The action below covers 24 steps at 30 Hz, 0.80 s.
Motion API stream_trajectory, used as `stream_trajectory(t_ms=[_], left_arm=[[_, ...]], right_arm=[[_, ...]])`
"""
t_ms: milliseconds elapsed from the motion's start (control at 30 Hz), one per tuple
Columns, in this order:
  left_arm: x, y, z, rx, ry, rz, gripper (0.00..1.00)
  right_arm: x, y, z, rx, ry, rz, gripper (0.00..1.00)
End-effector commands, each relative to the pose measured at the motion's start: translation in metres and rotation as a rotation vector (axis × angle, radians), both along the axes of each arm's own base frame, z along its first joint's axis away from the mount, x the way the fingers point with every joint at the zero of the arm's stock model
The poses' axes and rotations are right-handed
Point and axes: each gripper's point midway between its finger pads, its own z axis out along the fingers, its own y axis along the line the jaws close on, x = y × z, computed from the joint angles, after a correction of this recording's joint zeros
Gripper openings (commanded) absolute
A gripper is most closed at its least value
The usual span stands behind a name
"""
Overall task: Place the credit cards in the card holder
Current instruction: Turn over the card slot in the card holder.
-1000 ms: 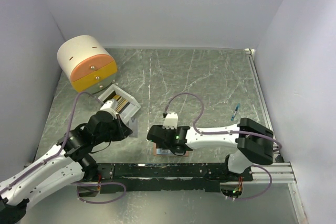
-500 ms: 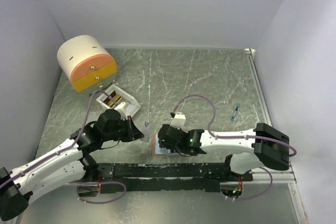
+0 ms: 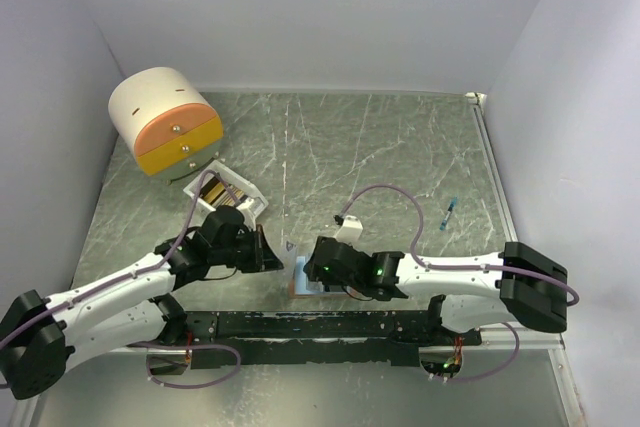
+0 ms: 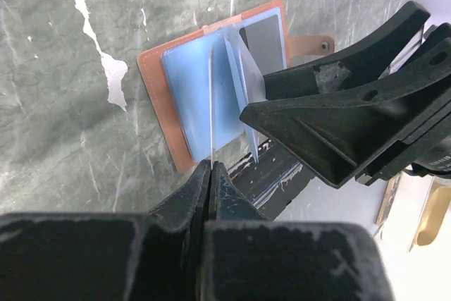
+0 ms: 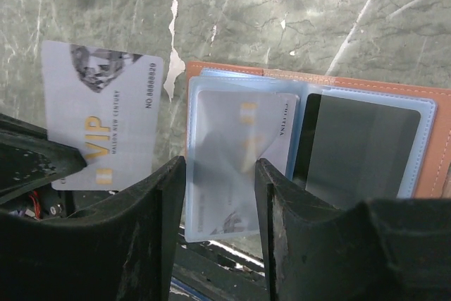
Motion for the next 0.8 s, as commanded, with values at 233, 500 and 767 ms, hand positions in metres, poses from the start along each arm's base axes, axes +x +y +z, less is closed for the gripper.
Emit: stream_trajectory(t_ms=[233, 500, 767], left_arm=[[-0.010, -0.023, -0.001, -0.124, 0.052, -0.074, 0.07], [-0.017, -0.034, 0.002, -0.202, 0.085, -0.106, 0.07], [-0.019, -0.042, 0.006, -0.232, 0.089, -0.123, 0.07]], right_arm=[[0.004, 0.006, 0.013, 0.085, -0.017, 0.007, 0.44], [0.004, 0.002, 0.014, 0.055, -0.014, 0.003, 0.56], [0.006, -0.022, 0.025, -0.006, -0.023, -0.054, 0.62]])
